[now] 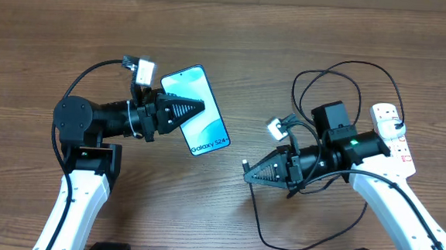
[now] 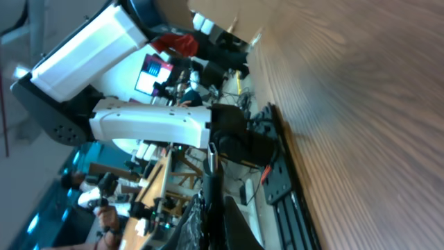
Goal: Plug charger to phone and switch on socket
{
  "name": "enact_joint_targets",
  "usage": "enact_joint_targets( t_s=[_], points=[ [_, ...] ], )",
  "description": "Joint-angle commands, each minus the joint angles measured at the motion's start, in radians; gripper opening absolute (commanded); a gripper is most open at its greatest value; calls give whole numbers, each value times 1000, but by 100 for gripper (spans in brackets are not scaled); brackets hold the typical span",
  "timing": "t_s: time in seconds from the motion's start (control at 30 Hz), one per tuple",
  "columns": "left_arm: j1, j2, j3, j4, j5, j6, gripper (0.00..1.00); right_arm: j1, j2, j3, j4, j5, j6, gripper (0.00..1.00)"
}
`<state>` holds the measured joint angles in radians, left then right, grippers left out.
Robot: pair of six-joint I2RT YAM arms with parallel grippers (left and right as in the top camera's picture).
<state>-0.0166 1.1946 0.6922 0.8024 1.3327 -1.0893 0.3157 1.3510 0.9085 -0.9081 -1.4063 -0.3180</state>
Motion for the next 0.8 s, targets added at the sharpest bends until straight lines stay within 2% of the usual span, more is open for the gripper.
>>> enact_joint_targets(
  t_s=[0.0, 0.1, 0.33, 0.47, 0.77],
  points=[
    [11, -3, 12, 18, -22, -60, 4, 31, -2, -2, 84, -22, 153, 4],
    [11, -3, 12, 17, -21, -71, 4, 60, -2, -2, 217, 3, 295, 4],
    [12, -3, 12, 12, -21, -105, 4, 154, -2, -2, 390, 149, 485, 4],
    [12, -3, 12, -8, -18, -122, 4, 185, -3, 2, 391, 240, 502, 4],
    [12, 49, 12, -158, 14, -112, 4, 190, -11, 10, 382, 326, 501, 4]
  ],
)
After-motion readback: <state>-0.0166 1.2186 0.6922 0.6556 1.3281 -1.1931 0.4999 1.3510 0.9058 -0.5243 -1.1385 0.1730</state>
